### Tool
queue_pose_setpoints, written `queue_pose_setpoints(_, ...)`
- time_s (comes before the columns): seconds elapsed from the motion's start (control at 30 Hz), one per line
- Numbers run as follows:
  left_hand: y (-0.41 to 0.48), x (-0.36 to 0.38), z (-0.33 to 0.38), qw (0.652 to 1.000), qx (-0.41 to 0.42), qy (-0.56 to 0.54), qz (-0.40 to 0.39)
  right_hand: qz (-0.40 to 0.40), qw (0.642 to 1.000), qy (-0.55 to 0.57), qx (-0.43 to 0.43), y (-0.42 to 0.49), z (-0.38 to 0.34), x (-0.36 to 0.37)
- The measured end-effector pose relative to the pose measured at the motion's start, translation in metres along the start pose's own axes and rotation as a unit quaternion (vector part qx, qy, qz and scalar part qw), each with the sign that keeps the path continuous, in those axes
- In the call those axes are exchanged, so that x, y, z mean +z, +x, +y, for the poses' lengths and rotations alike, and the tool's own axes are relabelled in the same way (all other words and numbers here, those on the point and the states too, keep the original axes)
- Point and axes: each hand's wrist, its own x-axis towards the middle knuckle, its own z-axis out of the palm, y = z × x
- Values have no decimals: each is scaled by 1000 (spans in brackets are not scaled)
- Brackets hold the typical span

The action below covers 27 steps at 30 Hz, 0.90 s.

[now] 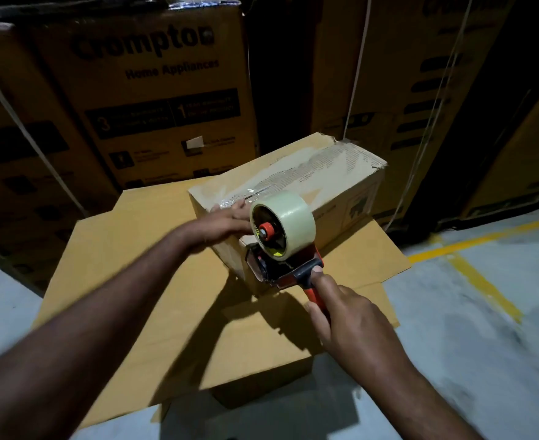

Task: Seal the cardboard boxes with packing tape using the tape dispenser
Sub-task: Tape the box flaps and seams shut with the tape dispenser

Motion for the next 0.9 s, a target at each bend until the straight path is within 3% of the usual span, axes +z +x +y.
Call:
queue_pose_setpoints(0.13, 1, 17, -9, 988, 18, 147, 39, 16, 1000, -7, -17, 0, 6, 5)
queue_pose_setpoints(0.27, 4, 12, -8, 981, 11, 194, 16, 18, 998, -45, -32, 3, 4, 6)
queue_pose_setpoints(0.47, 1, 21, -4, 979, 5, 203, 22, 26, 994, -100, -34, -4, 3, 7)
queue_pose_setpoints(0.57, -4, 23, -3, 983, 16, 182, 20, 24, 997, -72, -33, -6, 4, 9)
queue_pose_setpoints(0.73, -18, 19, 18, 998, 8, -57, 24, 18, 1000, 16, 10, -8, 7, 9)
queue_pose_setpoints(0.83, -20, 30, 9, 998, 54, 23, 1, 16, 1000, 13, 4, -7, 8, 8)
queue_pose_setpoints(0.9, -18, 45, -9, 994, 82, 63, 40, 14, 1000, 9, 0, -4, 9, 8)
